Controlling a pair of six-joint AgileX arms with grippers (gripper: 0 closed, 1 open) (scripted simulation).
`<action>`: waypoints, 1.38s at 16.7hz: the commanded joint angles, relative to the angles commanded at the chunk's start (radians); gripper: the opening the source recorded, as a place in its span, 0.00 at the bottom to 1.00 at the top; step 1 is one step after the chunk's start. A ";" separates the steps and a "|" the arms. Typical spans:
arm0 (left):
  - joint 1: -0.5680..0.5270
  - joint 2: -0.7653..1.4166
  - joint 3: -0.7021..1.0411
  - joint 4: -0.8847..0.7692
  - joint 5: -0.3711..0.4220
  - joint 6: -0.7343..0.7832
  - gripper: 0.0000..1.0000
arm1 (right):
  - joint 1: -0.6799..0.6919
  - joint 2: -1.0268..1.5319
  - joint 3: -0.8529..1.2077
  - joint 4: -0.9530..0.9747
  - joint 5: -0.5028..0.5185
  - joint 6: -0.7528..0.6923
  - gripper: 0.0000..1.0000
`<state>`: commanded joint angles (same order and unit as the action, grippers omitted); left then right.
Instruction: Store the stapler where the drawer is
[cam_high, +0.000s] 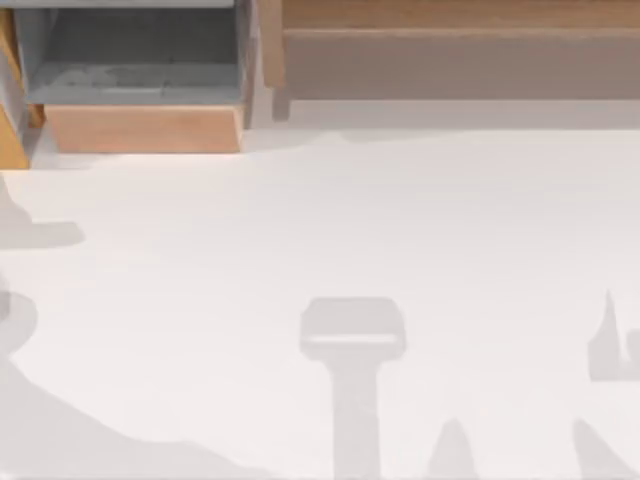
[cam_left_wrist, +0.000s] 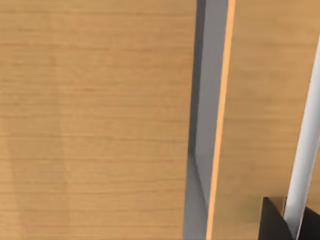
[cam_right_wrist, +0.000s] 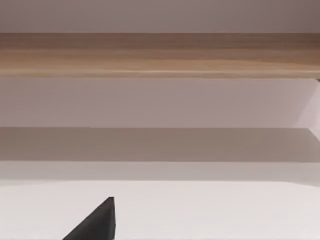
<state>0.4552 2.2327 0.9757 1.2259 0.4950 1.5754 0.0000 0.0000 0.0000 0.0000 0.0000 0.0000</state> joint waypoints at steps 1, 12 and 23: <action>0.007 -0.002 -0.005 -0.001 0.002 -0.001 0.00 | 0.000 0.000 0.000 0.000 0.000 0.000 1.00; -0.062 0.128 0.278 -0.150 -0.065 -0.005 0.00 | 0.000 0.000 0.000 0.000 0.000 0.000 1.00; -0.062 0.128 0.278 -0.150 -0.065 -0.005 0.60 | 0.000 0.000 0.000 0.000 0.000 0.000 1.00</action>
<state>0.3933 2.3608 1.2532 1.0755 0.4297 1.5708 0.0000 0.0000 0.0000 0.0000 0.0000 0.0000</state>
